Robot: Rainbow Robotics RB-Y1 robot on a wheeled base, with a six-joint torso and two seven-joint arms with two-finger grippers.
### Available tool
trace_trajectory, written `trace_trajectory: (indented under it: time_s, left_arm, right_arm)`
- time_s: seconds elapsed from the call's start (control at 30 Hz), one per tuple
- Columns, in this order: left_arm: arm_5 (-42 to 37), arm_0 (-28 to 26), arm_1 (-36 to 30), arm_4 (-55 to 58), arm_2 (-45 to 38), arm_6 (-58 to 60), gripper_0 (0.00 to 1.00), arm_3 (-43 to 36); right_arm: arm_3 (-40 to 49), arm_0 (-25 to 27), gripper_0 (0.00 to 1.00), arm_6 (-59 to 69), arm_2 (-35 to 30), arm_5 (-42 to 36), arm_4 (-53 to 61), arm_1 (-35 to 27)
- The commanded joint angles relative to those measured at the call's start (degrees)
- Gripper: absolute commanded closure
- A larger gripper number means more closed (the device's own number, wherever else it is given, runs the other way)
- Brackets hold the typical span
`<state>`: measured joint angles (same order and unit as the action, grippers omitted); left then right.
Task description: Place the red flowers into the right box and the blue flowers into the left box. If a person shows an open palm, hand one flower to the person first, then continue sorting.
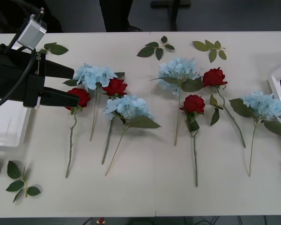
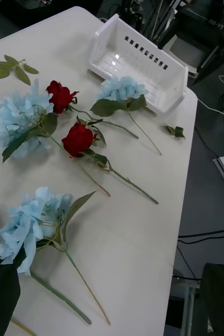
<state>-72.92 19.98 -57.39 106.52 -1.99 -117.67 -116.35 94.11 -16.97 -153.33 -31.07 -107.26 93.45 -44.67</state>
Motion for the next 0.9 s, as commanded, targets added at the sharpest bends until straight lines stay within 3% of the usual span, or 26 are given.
trace_trajectory:
  time_s: [0.03, 0.27, 0.47, 0.67, 0.9]
  left_arm:
    - [-0.21, -2.32, 1.58, 0.09, 1.11, -1.16, 0.00, 0.33]
    - [-0.38, -1.61, 0.26, 0.26, 0.14, -0.19, 0.00, 0.42]
    - [-0.38, -1.00, -2.37, -2.99, -1.53, 9.04, 0.00, 1.21]
    - [0.15, -4.16, -2.02, -17.76, -1.53, 21.34, 0.00, 0.07]
    - [-2.49, -9.35, 3.78, -42.01, 0.06, 34.18, 0.00, -3.01]
  right_arm:
    - [0.90, 1.76, 0.00, -1.67, -0.22, 0.74, 0.07, -1.47]
    - [6.09, 2.73, 0.00, -1.19, 1.89, 3.99, -2.48, -6.13]
    - [6.88, 3.61, 0.00, 18.59, 3.73, 5.48, -9.51, -6.57]
    - [8.55, 6.60, 0.00, 40.65, 6.72, 8.56, -14.17, -7.18]
    - [13.74, 11.08, 0.00, 63.15, 13.05, 14.45, -23.13, -7.62]
